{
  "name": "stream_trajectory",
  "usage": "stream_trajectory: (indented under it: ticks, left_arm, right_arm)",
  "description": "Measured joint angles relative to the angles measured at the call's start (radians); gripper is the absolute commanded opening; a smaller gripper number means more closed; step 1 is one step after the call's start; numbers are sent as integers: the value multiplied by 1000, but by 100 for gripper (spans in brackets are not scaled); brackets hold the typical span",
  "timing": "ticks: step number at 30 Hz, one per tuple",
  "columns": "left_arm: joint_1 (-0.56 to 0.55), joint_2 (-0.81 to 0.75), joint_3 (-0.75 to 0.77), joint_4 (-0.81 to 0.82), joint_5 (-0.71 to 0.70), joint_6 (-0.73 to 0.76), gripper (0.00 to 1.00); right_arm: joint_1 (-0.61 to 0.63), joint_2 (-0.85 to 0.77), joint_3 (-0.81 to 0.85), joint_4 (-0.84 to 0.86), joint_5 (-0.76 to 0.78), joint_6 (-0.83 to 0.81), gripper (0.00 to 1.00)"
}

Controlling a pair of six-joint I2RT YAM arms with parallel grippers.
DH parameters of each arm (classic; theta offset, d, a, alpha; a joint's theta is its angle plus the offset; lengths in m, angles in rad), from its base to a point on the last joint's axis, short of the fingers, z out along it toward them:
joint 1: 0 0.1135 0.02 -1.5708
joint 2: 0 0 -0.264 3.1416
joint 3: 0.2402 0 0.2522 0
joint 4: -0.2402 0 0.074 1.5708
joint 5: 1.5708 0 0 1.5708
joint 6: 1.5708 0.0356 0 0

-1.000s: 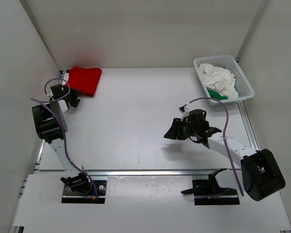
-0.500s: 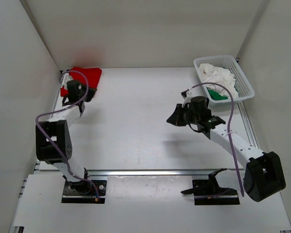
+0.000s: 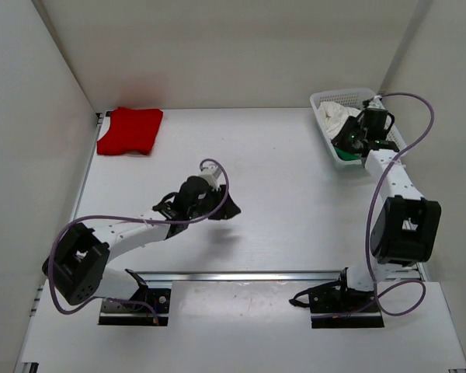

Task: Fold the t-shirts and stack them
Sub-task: Grab crumpled tshirt from bin with the right arm

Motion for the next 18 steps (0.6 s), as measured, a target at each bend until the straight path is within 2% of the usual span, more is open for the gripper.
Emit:
stream_trajectory:
  ticks: [3, 11, 13, 16, 18]
  left_arm:
    - [-34, 4, -95, -1, 30, -3, 52]
    - [-104, 4, -143, 34, 87, -4, 54]
    - [-92, 4, -143, 46, 94, -5, 55]
    - [-73, 5, -145, 56, 101, -5, 54]
    - [-65, 6, -145, 60, 102, -5, 54]
  right_arm:
    - [-86, 120, 92, -14, 14, -3, 36]
    - [-166, 495, 474, -85, 62, -31, 51]
    - [-171, 569, 562, -125, 51, -33, 51]
    - [-177, 689, 720, -179, 34, -43, 45]
    - [-175, 747, 796, -202, 31, -58, 23]
